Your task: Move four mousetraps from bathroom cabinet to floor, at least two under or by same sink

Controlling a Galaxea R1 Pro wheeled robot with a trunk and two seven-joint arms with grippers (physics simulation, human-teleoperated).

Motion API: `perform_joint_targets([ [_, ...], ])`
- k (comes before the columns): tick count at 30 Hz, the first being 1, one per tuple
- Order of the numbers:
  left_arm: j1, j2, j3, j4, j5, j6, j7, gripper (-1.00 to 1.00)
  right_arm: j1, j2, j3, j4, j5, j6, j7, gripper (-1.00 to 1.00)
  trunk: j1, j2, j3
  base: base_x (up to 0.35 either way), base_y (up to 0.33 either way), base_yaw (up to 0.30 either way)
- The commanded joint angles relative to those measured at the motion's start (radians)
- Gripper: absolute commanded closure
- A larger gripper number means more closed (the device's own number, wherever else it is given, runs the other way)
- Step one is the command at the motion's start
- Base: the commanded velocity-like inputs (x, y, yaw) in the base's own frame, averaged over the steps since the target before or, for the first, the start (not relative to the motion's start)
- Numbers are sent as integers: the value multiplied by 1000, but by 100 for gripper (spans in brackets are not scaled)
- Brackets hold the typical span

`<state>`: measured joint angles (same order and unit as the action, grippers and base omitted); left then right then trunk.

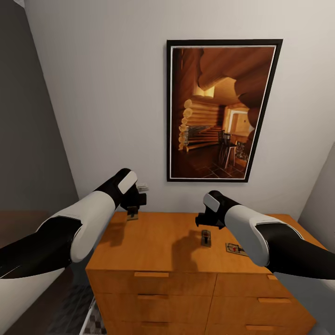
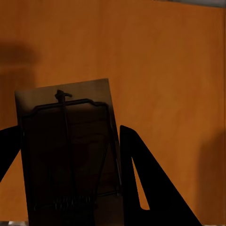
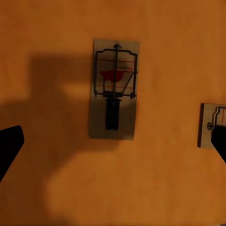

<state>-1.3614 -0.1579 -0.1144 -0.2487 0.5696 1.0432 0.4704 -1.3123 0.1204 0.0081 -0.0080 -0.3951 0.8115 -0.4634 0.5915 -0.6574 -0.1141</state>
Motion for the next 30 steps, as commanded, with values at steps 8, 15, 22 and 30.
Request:
perform_joint_targets([
  [8,-1,-2,-9,-6,8,4,7,100,-1,1,1,-8,-10,1,-9,-100,0,-2,-2,53,0,0],
  [15,-1,-2,-9,-7,8,4,7,100,-1,1,3,-10,-10,1,-8,-100,0,-2,-2,29,0,0],
  [22,1,-1,-9,-53,7,4,7,100,-1,0,4,-10,-9,1,-8,-100,0,-2,-2,4,0,0],
  [30,71,1,-9,-223,8,4,41,100,-1,-1,11,-10,8,1,-8,-100,0,-2,-2,0,0,0],
])
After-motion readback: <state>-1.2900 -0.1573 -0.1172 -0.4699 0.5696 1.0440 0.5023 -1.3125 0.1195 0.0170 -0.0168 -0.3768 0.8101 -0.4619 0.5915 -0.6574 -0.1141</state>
